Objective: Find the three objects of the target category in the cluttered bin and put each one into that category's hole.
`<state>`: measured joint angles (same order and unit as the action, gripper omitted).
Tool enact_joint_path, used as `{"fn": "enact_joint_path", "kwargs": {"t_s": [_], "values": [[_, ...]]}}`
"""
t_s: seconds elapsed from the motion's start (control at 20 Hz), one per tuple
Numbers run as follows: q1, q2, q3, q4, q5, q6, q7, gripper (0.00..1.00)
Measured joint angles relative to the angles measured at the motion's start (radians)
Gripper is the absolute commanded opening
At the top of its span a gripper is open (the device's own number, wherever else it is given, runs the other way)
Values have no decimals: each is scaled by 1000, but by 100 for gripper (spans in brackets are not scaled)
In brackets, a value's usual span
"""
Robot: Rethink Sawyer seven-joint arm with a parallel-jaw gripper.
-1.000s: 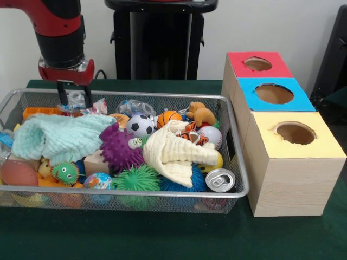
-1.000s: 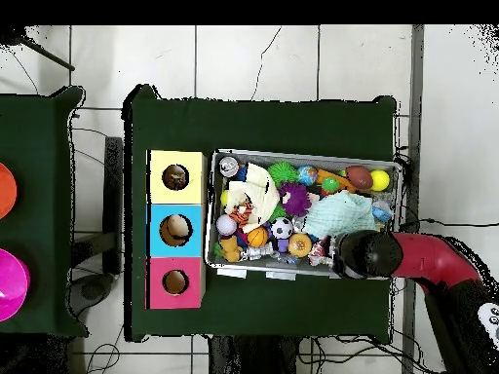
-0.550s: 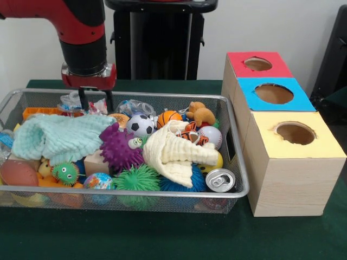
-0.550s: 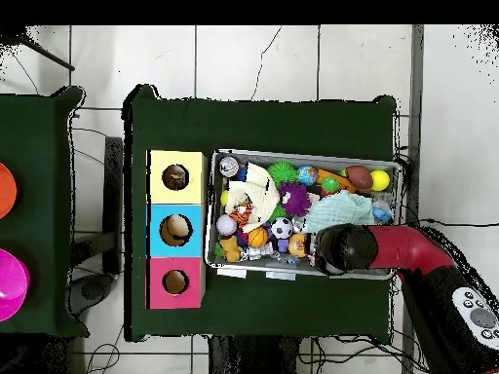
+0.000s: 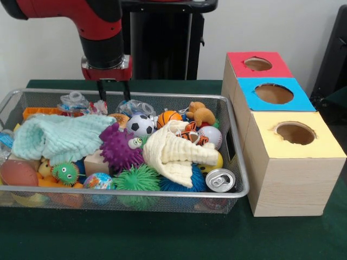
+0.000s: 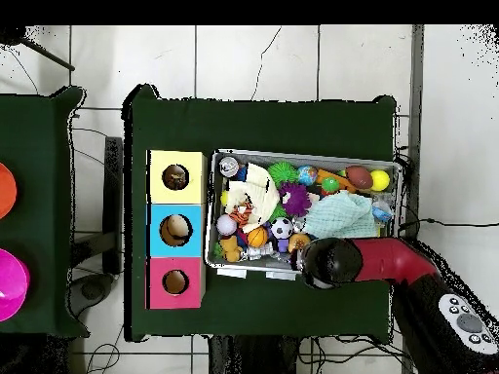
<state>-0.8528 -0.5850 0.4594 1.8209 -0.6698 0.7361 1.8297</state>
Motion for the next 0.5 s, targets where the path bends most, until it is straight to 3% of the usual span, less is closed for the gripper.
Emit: {"fn": "enact_joint_path", "kwargs": {"t_s": [0.5], "values": [[-15, -23, 0, 74, 0, -54, 0, 100]]}}
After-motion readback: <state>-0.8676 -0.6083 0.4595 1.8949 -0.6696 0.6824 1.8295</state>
